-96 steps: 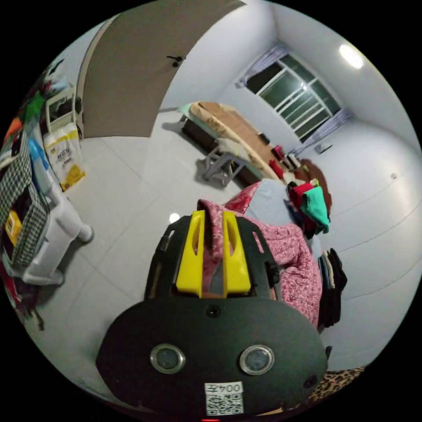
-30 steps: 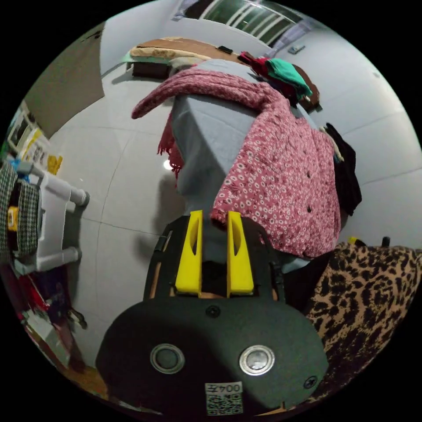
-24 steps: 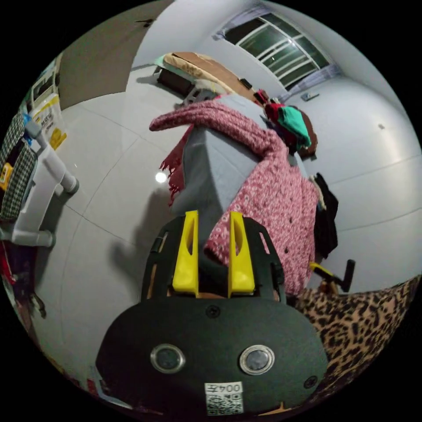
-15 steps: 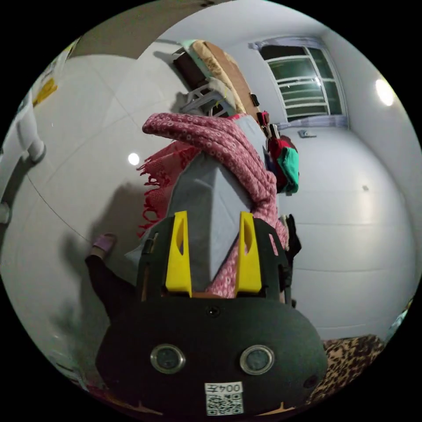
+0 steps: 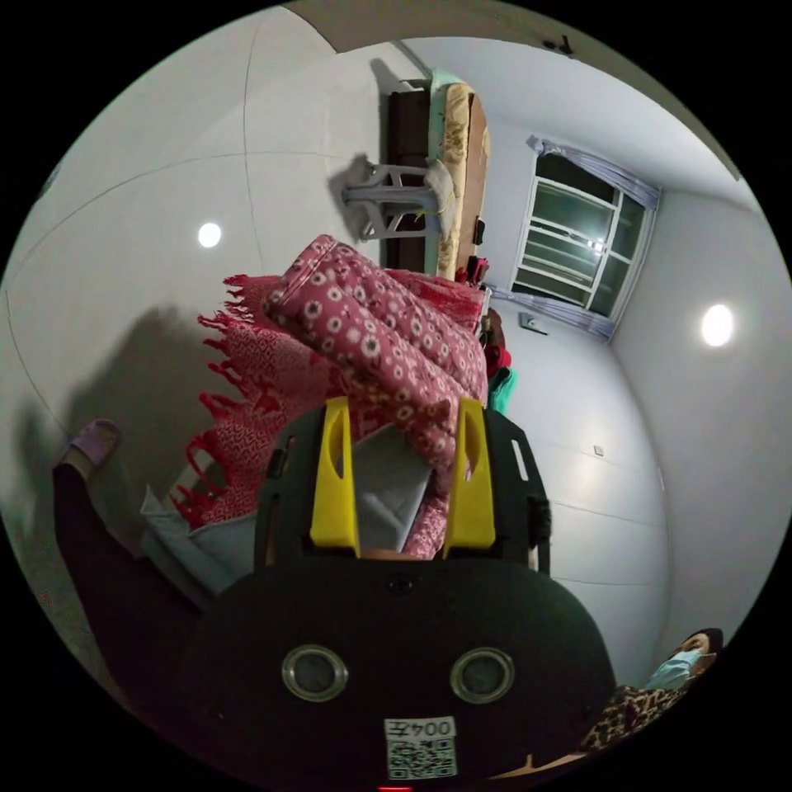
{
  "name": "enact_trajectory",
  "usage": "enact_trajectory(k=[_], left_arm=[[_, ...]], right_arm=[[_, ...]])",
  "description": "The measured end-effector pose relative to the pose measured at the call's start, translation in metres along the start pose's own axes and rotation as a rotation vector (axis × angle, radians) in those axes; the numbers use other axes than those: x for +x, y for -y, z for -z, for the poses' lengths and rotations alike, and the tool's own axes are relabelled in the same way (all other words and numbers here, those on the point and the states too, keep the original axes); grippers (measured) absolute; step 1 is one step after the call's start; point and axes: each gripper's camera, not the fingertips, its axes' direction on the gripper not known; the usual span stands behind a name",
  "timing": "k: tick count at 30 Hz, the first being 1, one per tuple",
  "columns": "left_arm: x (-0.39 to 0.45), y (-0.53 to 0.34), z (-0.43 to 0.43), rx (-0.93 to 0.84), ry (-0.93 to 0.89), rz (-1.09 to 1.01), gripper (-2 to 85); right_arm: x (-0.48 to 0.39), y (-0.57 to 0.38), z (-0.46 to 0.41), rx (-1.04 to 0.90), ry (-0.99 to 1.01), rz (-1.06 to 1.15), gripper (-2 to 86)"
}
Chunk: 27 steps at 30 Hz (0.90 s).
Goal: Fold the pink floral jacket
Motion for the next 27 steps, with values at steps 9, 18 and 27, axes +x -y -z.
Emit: enact_trajectory(k=[9, 18, 27], left_arm=[[0.180, 0.004, 0.012, 0.129, 0.061, -0.576, 4.1], [0.249, -0.005, -0.054, 0.079, 0.582, -1.073, 4.1], [0.177, 0.008, -0.094, -0.005, 0.724, -0.764, 7.9]], right_arm=[[-0.009, 0.021, 0.002, -0.022, 0.008, -0.016, 17.0], [-0.011, 0.038, 0.006, -0.060, 0.004, -0.022, 17.3], [-0.005, 0.045, 0.012, -0.083, 0.002, -0.020, 17.4]])
